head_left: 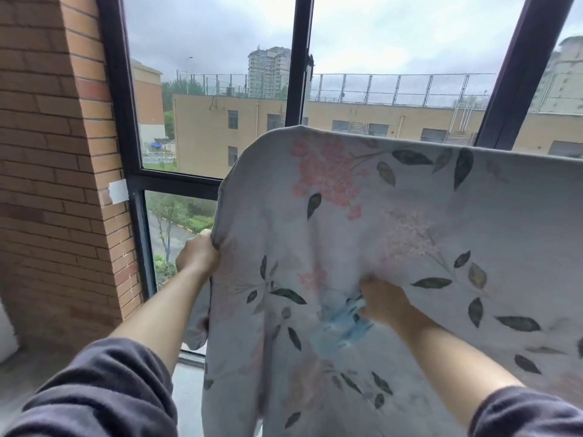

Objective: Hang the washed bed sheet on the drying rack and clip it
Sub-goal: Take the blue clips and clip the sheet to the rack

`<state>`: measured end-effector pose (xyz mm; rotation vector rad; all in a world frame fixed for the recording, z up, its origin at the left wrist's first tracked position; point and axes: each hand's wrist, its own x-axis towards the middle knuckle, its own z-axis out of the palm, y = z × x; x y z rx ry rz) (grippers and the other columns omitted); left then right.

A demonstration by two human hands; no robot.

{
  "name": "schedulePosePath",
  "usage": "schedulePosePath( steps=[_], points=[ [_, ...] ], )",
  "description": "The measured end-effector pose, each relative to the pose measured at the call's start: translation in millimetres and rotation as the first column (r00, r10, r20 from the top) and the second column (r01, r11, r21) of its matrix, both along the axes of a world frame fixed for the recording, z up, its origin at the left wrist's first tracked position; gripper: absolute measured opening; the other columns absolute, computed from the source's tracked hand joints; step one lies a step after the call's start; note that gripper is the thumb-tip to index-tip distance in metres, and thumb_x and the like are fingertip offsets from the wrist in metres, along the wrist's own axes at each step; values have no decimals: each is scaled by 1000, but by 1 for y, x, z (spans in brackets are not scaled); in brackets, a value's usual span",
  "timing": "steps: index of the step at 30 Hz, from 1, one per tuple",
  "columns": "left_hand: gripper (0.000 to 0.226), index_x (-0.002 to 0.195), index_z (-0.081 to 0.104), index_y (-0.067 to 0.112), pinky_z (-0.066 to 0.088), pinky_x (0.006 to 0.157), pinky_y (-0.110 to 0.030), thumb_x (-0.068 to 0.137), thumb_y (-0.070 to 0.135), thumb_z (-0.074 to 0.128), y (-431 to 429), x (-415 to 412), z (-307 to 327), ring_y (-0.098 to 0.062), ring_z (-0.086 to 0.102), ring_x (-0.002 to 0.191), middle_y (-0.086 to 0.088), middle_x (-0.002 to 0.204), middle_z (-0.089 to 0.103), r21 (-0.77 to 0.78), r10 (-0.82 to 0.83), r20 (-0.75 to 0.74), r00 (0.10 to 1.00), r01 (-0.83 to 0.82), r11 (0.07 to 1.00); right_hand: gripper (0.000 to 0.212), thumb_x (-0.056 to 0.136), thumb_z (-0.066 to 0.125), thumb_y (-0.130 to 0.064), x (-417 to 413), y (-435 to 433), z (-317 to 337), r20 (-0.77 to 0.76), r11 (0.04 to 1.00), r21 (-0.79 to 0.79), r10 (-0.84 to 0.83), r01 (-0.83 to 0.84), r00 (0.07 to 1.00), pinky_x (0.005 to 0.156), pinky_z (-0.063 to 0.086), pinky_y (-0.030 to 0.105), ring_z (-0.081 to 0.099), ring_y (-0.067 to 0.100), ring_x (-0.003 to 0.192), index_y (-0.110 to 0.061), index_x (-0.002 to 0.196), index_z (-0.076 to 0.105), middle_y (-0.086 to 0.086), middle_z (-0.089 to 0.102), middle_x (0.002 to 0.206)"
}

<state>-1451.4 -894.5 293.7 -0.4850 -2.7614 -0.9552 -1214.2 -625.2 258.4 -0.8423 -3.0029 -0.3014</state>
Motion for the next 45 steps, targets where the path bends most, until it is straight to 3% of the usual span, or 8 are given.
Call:
schedulePosePath(
  steps=[3,8,14,20,25,31,38,45],
  points=[
    [23,99,52,12,42,69,-35,93,35,51,-4,-4,1,-34,61,93,-14,100,63,-65,91,-50,995,-94,993,45,84,62,-41,2,1,8,-160,994,-51,89,-98,983,78,42,30,54,24,110,-15,118,47,5,52,119],
    [25,111,55,10,43,76,-37,92,8,39,-2,-5,4,-36,60,102,-17,110,63,-98,208,-92,974,-216,971,41,88,63,-35,-15,-7,54,-764,914,-272,-14,-302,645,77,36,28,50,19,95,-10,118,51,3,51,105],
    [27,103,56,3,46,80,-43,90,-1,33,-43,-27,35,-43,58,102,-24,109,61,18,347,-194,918,-350,937,51,86,58,-42,-2,6,19,-96,992,122,27,-15,995,86,46,34,51,24,115,-15,127,43,6,51,124],
    [22,107,51,0,43,82,-44,92,8,36,-55,-27,34,-44,55,103,-28,113,57,98,261,-145,954,-248,964,51,86,59,-48,-24,-27,36,-460,946,-101,229,-307,858,91,43,32,53,19,114,-20,127,47,0,52,126],
    [66,116,42,20,49,75,-37,77,73,48,-58,-18,11,-29,57,93,-5,102,58,-59,-33,-84,996,28,998,53,85,60,-48,-38,-51,60,-432,935,-57,294,-351,853,87,41,30,53,18,111,-21,129,47,-3,51,125],
    [10,85,54,11,39,68,-32,88,12,45,-59,-39,19,-36,59,95,-20,105,62,-67,-24,-101,995,17,998,46,82,60,-51,-47,-59,72,-247,956,-23,279,-293,928,73,39,26,55,15,100,-25,118,50,-9,53,110],
    [17,98,48,4,40,70,-39,92,4,32,-97,-89,66,-42,57,93,-27,101,59,118,61,-260,964,-31,993,40,76,62,-52,-54,-70,76,-46,987,3,158,-158,986,73,47,29,53,14,89,-29,108,52,-9,55,104],
    [32,108,57,12,26,102,-47,89,2,34,-93,-107,66,-35,53,113,-16,116,59,-108,82,-223,971,-108,988,42,76,60,-51,-54,-95,68,-117,996,-22,88,-92,989,73,45,29,55,14,91,-29,111,51,-8,56,107]
  ],
)
